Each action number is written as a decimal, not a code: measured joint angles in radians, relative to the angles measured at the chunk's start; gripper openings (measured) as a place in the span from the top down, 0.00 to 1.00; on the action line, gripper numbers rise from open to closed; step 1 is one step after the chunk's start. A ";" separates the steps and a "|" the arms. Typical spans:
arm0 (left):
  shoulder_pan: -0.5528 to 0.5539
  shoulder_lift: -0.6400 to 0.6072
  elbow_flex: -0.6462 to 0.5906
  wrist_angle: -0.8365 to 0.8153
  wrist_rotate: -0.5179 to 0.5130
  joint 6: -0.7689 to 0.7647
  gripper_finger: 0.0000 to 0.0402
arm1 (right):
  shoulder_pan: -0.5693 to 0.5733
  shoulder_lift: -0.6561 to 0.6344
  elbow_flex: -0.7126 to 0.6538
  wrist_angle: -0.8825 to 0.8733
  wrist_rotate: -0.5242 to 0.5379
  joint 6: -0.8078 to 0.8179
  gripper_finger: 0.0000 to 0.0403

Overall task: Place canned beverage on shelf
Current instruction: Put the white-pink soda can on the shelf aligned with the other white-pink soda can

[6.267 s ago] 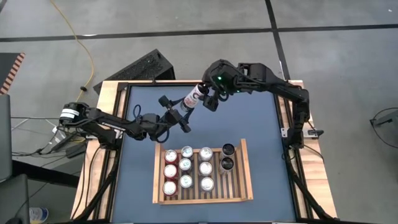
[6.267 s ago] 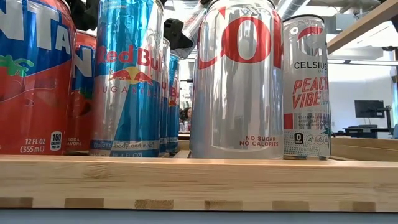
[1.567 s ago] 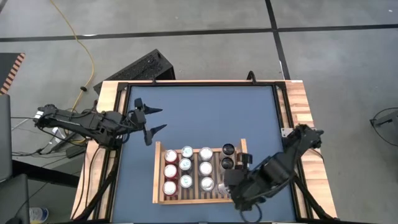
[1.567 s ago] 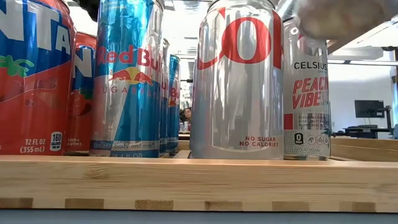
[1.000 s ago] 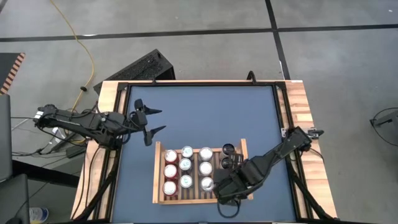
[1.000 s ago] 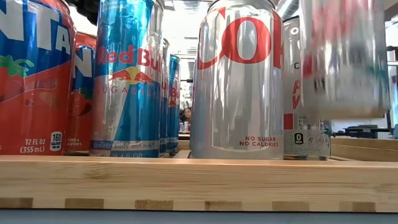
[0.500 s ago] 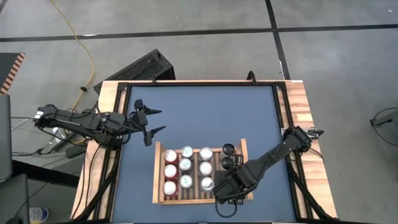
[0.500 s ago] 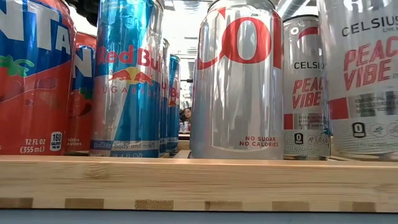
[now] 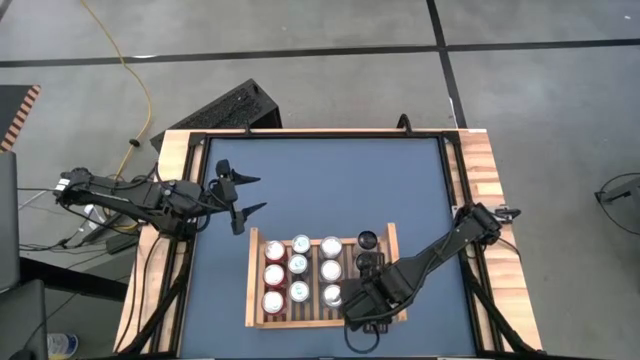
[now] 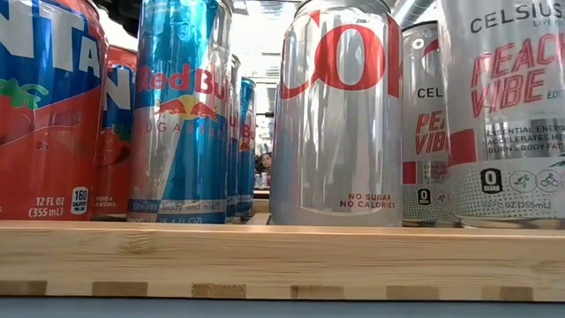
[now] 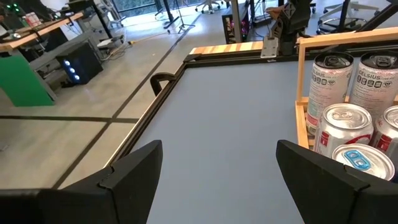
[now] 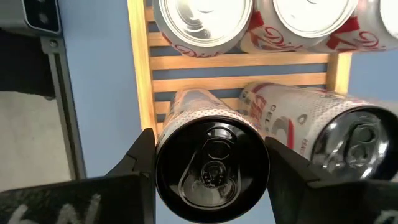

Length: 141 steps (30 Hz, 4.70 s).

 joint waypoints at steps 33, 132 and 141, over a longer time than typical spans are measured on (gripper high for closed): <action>0.000 0.000 0.000 0.001 -0.009 -0.009 0.25 | 0.029 -0.005 -0.061 0.007 0.030 -0.208 0.56; 0.000 0.000 0.000 0.000 -0.008 -0.027 0.25 | 0.007 0.004 -0.052 0.055 0.022 -0.327 0.35; 0.000 0.000 0.000 0.000 -0.008 -0.027 0.25 | 0.007 0.002 -0.007 0.003 0.032 -0.246 0.34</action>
